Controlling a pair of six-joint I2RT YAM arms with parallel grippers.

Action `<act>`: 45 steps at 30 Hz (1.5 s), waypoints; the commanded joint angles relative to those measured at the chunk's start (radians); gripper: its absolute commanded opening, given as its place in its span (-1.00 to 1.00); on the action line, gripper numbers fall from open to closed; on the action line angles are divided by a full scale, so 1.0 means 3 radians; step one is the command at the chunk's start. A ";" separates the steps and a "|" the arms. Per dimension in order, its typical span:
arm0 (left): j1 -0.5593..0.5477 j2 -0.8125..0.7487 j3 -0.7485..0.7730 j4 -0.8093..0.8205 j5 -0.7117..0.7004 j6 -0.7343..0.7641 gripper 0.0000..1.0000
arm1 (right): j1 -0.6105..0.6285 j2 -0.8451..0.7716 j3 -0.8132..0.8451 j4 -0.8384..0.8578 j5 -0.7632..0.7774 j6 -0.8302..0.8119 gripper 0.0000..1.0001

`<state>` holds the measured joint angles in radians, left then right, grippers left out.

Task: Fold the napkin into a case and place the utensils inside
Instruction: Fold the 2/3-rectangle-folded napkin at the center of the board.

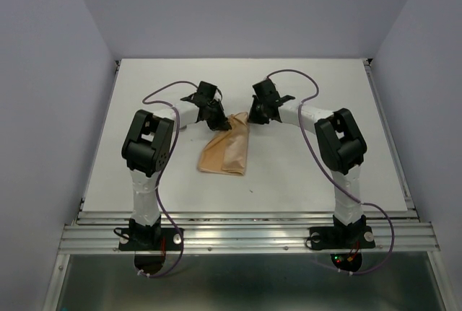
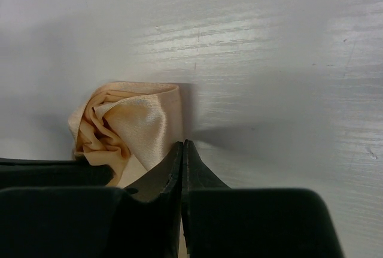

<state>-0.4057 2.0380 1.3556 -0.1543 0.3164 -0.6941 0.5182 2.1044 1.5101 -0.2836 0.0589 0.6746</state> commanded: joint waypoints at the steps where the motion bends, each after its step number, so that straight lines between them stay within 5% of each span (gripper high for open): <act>1: 0.0008 0.0109 0.0099 -0.0196 -0.0134 0.0166 -1.00 | 0.0016 0.0011 0.0156 0.0086 -0.0084 -0.0060 -0.95; 21: -0.0023 0.0227 0.0237 -0.0242 -0.0053 0.0233 -1.00 | 0.0016 -0.0127 0.0065 0.0143 -0.0008 -0.0014 -0.95; 45: -0.0345 0.0621 0.0850 -0.0534 0.0372 0.0800 -1.00 | -0.0015 -0.0925 -0.0810 0.0168 0.0668 -0.0060 -0.92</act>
<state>-0.4976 2.1933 1.5978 -0.2348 0.4171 -0.5076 0.5182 1.8557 1.2793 -0.2604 0.2329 0.6689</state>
